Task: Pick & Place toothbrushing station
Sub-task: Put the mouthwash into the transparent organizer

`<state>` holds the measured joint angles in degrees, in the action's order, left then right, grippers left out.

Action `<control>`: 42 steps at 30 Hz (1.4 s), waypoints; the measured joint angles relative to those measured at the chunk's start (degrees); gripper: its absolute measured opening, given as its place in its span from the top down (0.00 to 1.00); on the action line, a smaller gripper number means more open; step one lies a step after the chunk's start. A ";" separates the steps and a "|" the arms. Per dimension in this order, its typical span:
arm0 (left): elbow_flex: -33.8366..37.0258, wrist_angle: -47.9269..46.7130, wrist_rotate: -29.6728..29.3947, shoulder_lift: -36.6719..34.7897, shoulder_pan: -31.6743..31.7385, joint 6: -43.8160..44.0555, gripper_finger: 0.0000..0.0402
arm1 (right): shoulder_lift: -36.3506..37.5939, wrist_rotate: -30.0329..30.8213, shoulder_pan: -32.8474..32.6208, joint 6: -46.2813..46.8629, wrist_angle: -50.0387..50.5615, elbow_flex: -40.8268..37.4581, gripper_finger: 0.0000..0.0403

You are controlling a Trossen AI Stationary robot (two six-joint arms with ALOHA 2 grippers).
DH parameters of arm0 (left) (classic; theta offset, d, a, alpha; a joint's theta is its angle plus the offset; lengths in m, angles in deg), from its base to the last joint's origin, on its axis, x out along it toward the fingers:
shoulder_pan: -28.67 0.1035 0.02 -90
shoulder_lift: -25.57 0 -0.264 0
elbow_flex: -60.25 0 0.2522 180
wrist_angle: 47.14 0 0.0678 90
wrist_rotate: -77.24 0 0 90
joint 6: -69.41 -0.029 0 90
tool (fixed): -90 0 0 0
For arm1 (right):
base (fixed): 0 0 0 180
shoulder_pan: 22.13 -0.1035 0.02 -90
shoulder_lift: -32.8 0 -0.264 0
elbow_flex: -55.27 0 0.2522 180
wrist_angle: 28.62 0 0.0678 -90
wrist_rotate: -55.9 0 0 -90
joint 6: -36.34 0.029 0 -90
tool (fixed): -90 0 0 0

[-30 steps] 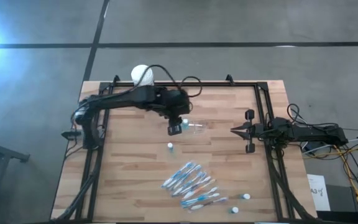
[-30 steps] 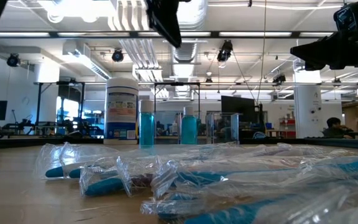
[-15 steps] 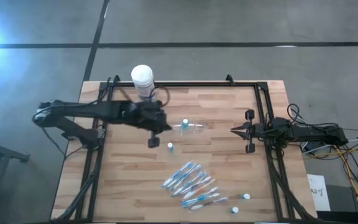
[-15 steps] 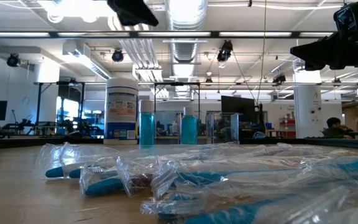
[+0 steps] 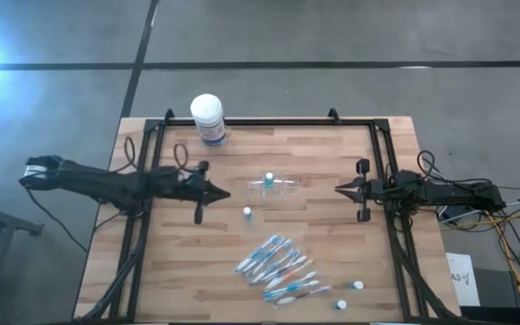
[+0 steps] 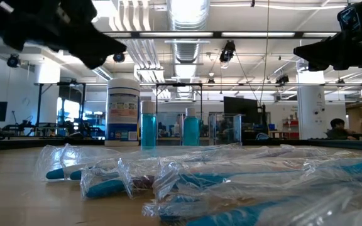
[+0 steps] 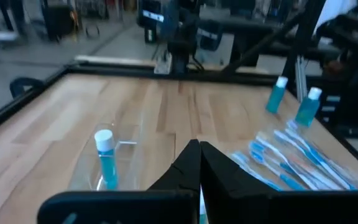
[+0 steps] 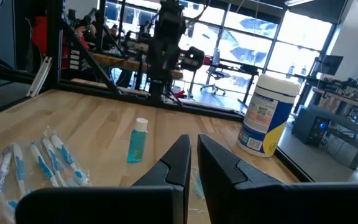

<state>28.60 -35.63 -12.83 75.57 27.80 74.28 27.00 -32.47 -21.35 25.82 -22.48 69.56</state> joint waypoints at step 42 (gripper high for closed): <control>16.48 7.11 3.62 -18.62 4.33 0.82 0.99 | 0.04 0.00 0.00 -0.17 -0.37 0.00 0.93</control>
<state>45.08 -28.52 -9.21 56.95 32.13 75.10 27.04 -32.47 -21.35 25.64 -22.85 69.56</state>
